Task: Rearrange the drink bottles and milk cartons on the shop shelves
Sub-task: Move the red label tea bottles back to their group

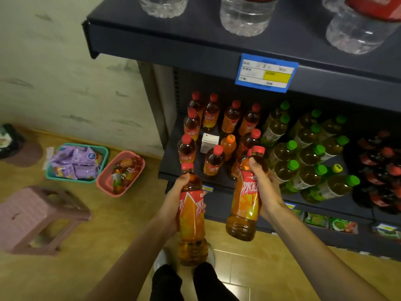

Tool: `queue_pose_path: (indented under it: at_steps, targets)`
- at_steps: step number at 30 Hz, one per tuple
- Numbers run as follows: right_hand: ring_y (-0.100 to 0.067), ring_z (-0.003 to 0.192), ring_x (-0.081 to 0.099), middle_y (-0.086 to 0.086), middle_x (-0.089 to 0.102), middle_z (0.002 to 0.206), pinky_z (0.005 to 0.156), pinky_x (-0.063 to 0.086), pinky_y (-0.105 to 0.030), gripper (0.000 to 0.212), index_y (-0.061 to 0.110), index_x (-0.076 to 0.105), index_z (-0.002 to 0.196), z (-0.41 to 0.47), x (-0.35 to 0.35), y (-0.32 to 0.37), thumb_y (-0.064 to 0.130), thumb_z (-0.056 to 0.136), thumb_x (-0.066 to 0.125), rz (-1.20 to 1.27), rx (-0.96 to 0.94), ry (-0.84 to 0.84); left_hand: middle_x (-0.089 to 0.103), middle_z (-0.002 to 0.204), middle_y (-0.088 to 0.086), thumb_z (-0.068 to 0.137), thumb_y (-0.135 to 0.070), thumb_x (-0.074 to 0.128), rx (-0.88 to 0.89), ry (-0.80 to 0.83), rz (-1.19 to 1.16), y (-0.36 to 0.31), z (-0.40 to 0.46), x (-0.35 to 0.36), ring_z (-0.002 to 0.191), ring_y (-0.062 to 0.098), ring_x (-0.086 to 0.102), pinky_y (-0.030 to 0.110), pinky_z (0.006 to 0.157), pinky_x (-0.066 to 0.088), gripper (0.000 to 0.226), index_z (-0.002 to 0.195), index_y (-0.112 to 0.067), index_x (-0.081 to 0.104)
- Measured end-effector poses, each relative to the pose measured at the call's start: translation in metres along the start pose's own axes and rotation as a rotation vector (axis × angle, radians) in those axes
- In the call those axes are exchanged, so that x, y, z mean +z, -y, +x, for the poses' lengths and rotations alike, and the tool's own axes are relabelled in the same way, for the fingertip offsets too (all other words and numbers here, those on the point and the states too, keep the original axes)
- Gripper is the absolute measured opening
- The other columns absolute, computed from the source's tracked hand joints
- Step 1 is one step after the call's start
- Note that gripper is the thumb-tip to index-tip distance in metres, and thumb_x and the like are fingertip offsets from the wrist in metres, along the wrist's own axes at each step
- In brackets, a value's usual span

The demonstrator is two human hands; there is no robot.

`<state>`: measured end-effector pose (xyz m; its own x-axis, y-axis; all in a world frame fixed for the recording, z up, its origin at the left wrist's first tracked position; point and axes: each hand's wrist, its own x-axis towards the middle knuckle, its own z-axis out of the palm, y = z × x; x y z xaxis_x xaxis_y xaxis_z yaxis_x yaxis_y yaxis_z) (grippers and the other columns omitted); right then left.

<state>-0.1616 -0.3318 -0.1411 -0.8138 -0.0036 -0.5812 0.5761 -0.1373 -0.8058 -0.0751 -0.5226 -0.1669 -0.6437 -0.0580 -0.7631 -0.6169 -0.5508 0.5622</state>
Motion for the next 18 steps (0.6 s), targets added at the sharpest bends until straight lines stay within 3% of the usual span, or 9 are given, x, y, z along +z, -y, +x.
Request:
queue_pose_path:
  at_steps: [3,7,10,13,16,18]
  targets:
    - [-0.025,0.093,0.068,-0.009,0.068,0.105,0.084,0.056,-0.046,0.026,0.033,0.056,0.104,-0.001,0.015,-0.005,0.041,0.084,0.069,0.006,-0.033,-0.025,0.072,0.091,0.020,0.068,-0.059,0.063,0.002,0.004,-0.009,-0.009,-0.002,-0.015,0.082,0.031,0.067,0.049,0.090,0.052,0.063,0.108,-0.011,0.059]
    - [-0.027,0.098,0.070,-0.012,0.070,0.110,0.084,0.057,-0.044,0.066,0.021,0.056,0.127,-0.004,0.039,-0.009,0.051,0.071,0.071,-0.026,-0.052,0.013,0.075,0.095,0.014,0.073,-0.055,0.059,0.013,0.073,-0.030,-0.022,-0.002,-0.028,0.082,0.031,0.068,0.048,0.089,0.052,0.057,0.111,-0.013,0.060]
    - [-0.025,0.098,0.070,-0.009,0.070,0.111,0.088,0.057,-0.046,0.069,0.021,0.055,0.129,-0.005,0.058,-0.010,0.052,0.069,0.072,-0.057,-0.076,0.025,0.073,0.107,0.013,0.073,-0.055,0.058,0.008,0.146,-0.065,-0.028,0.001,-0.032,0.096,0.035,0.068,0.049,0.091,0.050,0.057,0.111,-0.012,0.064]
    - [-0.023,0.098,0.069,-0.006,0.069,0.110,0.081,0.058,-0.041,0.052,0.024,0.054,0.124,-0.003,0.074,-0.011,0.047,0.080,0.070,-0.081,-0.072,0.060,0.069,0.118,0.017,0.072,-0.056,0.060,-0.023,0.203,-0.101,-0.034,0.003,-0.032,0.111,0.035,0.065,0.054,0.092,0.052,0.067,0.121,-0.010,0.061]
    - [-0.018,0.097,0.068,0.002,0.068,0.104,0.082,0.055,-0.035,0.018,0.037,0.053,0.102,-0.003,0.086,-0.013,0.041,0.089,0.065,-0.120,-0.071,0.107,0.073,0.103,0.014,0.070,-0.057,0.061,-0.048,0.252,-0.131,-0.040,0.005,-0.034,0.092,0.027,0.071,0.046,0.082,0.055,0.072,0.123,-0.008,0.059]
    - [-0.015,0.092,0.069,0.005,0.069,0.097,0.080,0.056,-0.033,0.011,0.036,0.054,0.096,-0.006,0.092,-0.012,0.039,0.091,0.064,-0.142,-0.078,0.127,0.072,0.090,0.010,0.069,-0.058,0.060,-0.021,0.288,-0.135,-0.043,0.008,-0.035,0.080,0.023,0.070,0.040,0.075,0.055,0.067,0.115,-0.010,0.061]
